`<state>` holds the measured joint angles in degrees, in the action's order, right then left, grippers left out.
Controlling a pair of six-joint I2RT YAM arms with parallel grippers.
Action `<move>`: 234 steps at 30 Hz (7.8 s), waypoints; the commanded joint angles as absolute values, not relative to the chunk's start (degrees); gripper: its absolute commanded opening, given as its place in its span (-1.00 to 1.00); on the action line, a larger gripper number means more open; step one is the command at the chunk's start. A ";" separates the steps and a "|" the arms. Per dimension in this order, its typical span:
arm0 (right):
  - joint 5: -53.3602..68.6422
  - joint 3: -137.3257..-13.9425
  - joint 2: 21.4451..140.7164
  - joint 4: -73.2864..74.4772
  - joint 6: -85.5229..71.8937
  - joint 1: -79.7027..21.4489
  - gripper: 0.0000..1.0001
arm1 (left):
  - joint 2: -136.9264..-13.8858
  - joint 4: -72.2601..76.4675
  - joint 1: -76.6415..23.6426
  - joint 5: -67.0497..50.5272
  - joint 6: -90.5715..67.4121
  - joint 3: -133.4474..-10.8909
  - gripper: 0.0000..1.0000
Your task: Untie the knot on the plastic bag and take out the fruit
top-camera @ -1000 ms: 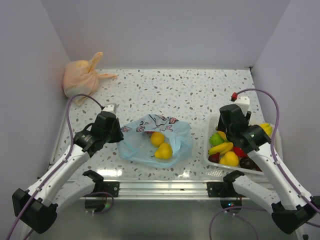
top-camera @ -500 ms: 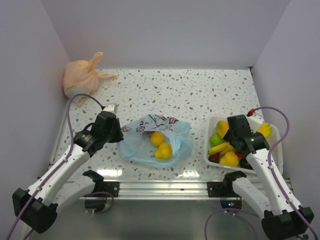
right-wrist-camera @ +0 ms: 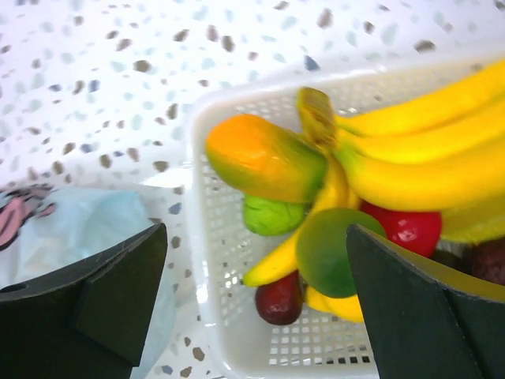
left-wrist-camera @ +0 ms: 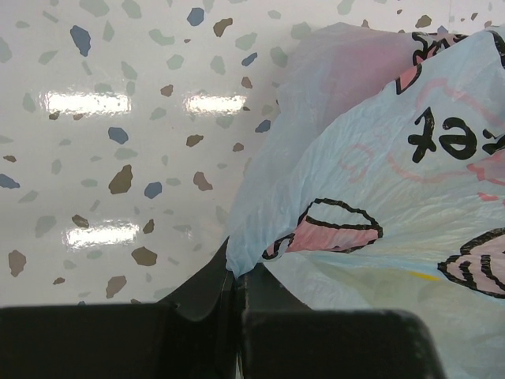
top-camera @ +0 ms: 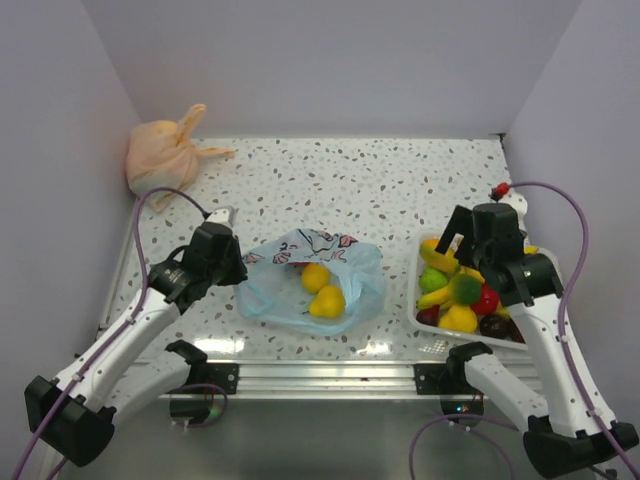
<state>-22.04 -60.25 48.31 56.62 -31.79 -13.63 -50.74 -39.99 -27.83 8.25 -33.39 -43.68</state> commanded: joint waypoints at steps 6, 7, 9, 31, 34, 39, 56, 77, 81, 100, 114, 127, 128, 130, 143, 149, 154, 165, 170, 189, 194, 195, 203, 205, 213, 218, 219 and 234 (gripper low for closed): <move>-8.88 -74.52 56.84 49.14 -20.74 -27.90 0.97 | -51.86 -38.93 -27.69 7.38 -32.52 -46.49 -1.00; -8.79 -77.14 58.26 48.70 -20.66 -30.39 0.97 | -51.94 -38.85 -27.69 7.30 -32.61 -46.49 -1.00; -7.83 -80.92 62.64 47.47 -19.60 -37.31 0.97 | -52.29 -39.02 -27.69 7.21 -32.61 -46.49 -1.00; -0.70 -83.33 88.42 39.91 -17.84 -68.12 0.39 | -53.61 -39.81 -27.69 7.30 -32.78 -46.41 -1.00; -4.82 -78.06 89.12 38.41 -18.45 -67.94 0.37 | -53.88 -39.46 -27.69 7.12 -32.78 -46.41 -1.00; -9.31 -68.67 88.42 33.07 -23.55 -63.12 0.30 | -53.18 -39.11 -27.69 6.50 -32.35 -46.14 -1.00; -12.05 -56.60 91.66 20.04 -31.99 -58.18 0.67 | -52.29 -35.86 -27.69 2.73 -32.78 -42.19 -1.00; -6.15 -66.79 91.33 24.35 -25.84 -63.11 -0.78 | -51.86 -34.72 -27.69 3.25 -34.01 -40.96 -1.00; -7.21 -67.94 87.38 22.86 -24.96 -63.11 -0.92 | -51.94 -35.07 -27.69 4.04 -33.93 -41.48 -1.00; -37.86 -78.13 62.76 35.49 -16.78 -61.97 -1.00 | -53.79 -37.09 -27.69 7.21 -33.49 -45.17 -1.00; -45.88 -68.56 54.49 54.40 -26.54 -23.93 -1.00 | -53.70 -36.65 -27.69 6.07 -31.91 -45.62 -1.00; -31.37 -52.03 53.96 52.56 -38.57 18.61 -0.71 | -53.70 -35.60 -27.69 3.96 -30.85 -47.37 -1.00; -31.29 -52.12 54.23 53.69 -39.28 19.42 -0.58 | -53.70 -35.68 -27.69 3.96 -30.68 -47.55 -1.00; -30.85 -52.38 54.14 54.23 -40.43 19.86 -0.28 | -53.53 -35.68 -27.69 3.87 -30.67 -47.55 -1.00; -31.40 -63.89 49.06 54.61 -31.49 10.47 0.98 | -54.23 -36.56 -27.69 4.04 -30.94 -48.51 -1.00; -5.84 -69.34 50.35 46.76 -17.50 3.96 0.97 | -54.14 -36.83 -27.69 5.18 -30.59 -48.34 -1.00; 10.70 -72.77 53.78 44.13 -13.54 -9.09 0.97 | -54.40 -37.00 -27.69 5.62 -30.85 -47.90 -1.00; 6.87 -84.01 72.67 40.52 -5.12 -48.22 0.97 | -54.32 -37.35 -27.69 6.24 -31.90 -47.29 -1.00; 0.97 -90.26 85.75 43.41 -0.36 -53.17 0.98 | -53.88 -37.71 -27.69 6.33 -32.17 -47.02 -1.00; -5.54 -85.33 96.95 39.81 4.30 -50.17 -1.00 | -52.38 -35.70 -27.69 6.07 -33.31 -41.76 -1.00; -5.19 -94.47 94.05 44.29 4.57 -57.47 -1.00 | -54.83 -31.47 -27.69 5.27 -34.80 -39.64 -1.00; -4.75 -95.44 94.13 44.99 4.48 -59.92 -1.00 | -55.37 -30.25 -27.69 5.27 -35.07 -39.46 -1.00; -2.38 -90.45 93.87 43.51 5.01 -63.02 -1.00 | -56.08 -27.69 -27.69 9.75 -36.30 -37.88 -1.00; -5.16 -86.42 92.38 39.84 5.36 -62.67 -1.00 | -55.72 -27.95 -27.69 10.11 -36.82 -37.79 -1.00; -9.39 -79.89 92.37 34.98 0.36 -48.89 -0.32 | -52.30 -29.35 -27.69 9.67 -37.88 -37.18 -1.00; -10.03 -84.46 91.59 39.11 -2.19 -48.34 0.57 | -51.85 -30.50 -27.69 7.04 -36.91 -39.10 -1.00; -7.50 -85.86 90.62 39.29 -2.55 -48.60 0.70 | -51.77 -30.76 -27.69 6.60 -37.00 -39.55 -1.00; -1.32 -100.03 83.49 44.82 -2.02 -61.26 0.93 | -55.02 -34.72 -27.69 4.22 -38.06 -47.90 -1.00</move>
<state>-4.49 -100.20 82.63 42.09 -1.91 -60.27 -54.85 -33.32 -27.88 4.80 -36.99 -45.34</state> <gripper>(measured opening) 0.985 0.029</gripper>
